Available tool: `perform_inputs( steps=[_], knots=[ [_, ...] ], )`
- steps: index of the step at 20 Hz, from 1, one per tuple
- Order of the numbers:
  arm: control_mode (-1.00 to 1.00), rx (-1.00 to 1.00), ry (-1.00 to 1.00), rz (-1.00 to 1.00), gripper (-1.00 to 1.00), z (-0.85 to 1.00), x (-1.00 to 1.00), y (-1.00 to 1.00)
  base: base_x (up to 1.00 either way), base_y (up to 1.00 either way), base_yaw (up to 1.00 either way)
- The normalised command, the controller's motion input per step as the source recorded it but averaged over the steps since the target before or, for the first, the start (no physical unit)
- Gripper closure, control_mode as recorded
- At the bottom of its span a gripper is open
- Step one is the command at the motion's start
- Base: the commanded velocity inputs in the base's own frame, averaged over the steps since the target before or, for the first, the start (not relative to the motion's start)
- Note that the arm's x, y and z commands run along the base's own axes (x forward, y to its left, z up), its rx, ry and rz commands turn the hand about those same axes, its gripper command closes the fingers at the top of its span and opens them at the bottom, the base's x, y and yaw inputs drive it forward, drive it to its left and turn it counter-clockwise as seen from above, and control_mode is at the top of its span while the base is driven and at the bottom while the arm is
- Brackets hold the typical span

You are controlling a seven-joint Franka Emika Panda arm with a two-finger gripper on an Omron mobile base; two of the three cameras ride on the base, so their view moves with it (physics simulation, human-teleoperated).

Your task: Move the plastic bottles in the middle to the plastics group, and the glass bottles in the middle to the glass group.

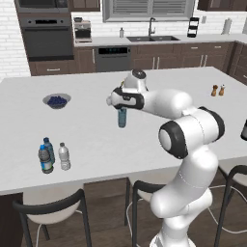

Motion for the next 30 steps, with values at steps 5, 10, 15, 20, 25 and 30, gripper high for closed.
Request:
perform_inputs(
  steps=[5, 10, 15, 20, 25, 30],
  knots=[
    [-1.0, 0.0, 0.0, 0.19, 1.0, 0.51, -0.03, 0.97, 0.0, 0.0, 0.0],
    [-1.0, 0.0, 0.0, 0.21, 1.0, 0.48, -0.02, 0.96, 0.0, 0.0, 0.0],
    [-1.0, 0.0, 0.0, 0.24, 1.0, 0.31, -0.23, 0.91, 0.0, 0.0, 0.0],
    [-1.0, 0.0, 0.0, 0.15, 1.0, -0.09, -0.34, 0.47, 0.0, 0.0, 0.0],
    [-1.0, 0.0, 0.0, 0.12, 1.0, -0.28, -0.29, 0.28, 0.0, 0.0, 0.0],
    [-1.0, 0.0, 0.0, 0.11, 1.0, -0.2, -0.09, 0.27, 0.0, 0.0, 0.0]
  ],
)
